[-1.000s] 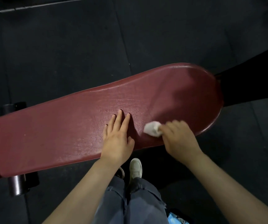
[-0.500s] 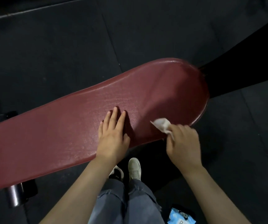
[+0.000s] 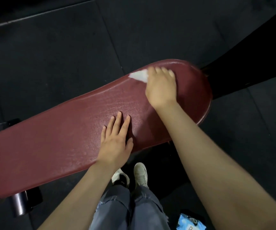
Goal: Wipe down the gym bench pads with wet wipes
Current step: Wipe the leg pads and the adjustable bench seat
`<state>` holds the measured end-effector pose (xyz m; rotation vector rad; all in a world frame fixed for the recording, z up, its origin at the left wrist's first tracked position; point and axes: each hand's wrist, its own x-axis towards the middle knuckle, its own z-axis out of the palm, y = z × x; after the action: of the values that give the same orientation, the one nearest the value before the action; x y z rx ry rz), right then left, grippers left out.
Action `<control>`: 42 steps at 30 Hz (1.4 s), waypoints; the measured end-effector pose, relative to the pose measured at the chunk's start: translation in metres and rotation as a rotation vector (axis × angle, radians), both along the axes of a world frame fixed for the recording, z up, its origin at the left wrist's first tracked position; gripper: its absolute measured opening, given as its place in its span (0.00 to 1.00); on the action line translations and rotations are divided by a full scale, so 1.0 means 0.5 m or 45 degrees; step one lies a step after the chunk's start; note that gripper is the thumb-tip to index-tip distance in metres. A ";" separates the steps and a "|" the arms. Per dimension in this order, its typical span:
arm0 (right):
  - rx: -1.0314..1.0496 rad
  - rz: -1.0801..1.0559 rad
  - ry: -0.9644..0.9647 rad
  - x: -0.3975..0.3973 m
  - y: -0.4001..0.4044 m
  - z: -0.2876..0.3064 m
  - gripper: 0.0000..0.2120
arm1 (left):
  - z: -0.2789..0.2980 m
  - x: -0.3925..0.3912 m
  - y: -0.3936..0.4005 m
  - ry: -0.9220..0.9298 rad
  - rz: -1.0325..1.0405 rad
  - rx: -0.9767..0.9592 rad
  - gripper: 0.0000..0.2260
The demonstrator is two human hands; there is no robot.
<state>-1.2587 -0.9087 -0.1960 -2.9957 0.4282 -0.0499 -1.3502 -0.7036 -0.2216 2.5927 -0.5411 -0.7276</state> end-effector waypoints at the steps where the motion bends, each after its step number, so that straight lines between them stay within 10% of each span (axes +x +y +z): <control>1: -0.008 -0.056 -0.045 -0.065 -0.009 0.004 0.09 | 0.002 0.002 0.001 0.010 -0.007 0.015 0.33; 7: 0.121 -0.313 0.014 -0.342 -0.043 0.039 0.07 | 0.012 0.016 0.006 0.018 -0.109 0.146 0.35; 16: -0.015 0.002 -0.037 0.066 -0.044 -0.003 0.08 | 0.003 0.006 0.006 -0.055 -0.134 0.129 0.35; 25: 0.104 -0.510 -0.016 -0.361 -0.098 0.049 0.07 | 0.009 0.014 0.013 0.014 -0.091 0.100 0.31; 31: 0.140 -0.258 -0.252 -0.112 -0.131 0.020 0.10 | 0.004 0.015 0.019 -0.027 -0.156 0.140 0.31; 36: 0.008 0.057 0.062 0.125 -0.076 0.009 0.08 | -0.009 0.007 0.019 -0.089 -0.139 0.079 0.32; 42: -0.043 -0.152 -0.087 -0.046 -0.147 0.025 0.10 | 0.012 0.017 0.014 0.003 -0.149 0.160 0.32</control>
<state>-1.2818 -0.9821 -0.1835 -2.9873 0.6032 -0.1713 -1.3417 -0.6964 -0.2157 2.6931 -0.6717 -0.8278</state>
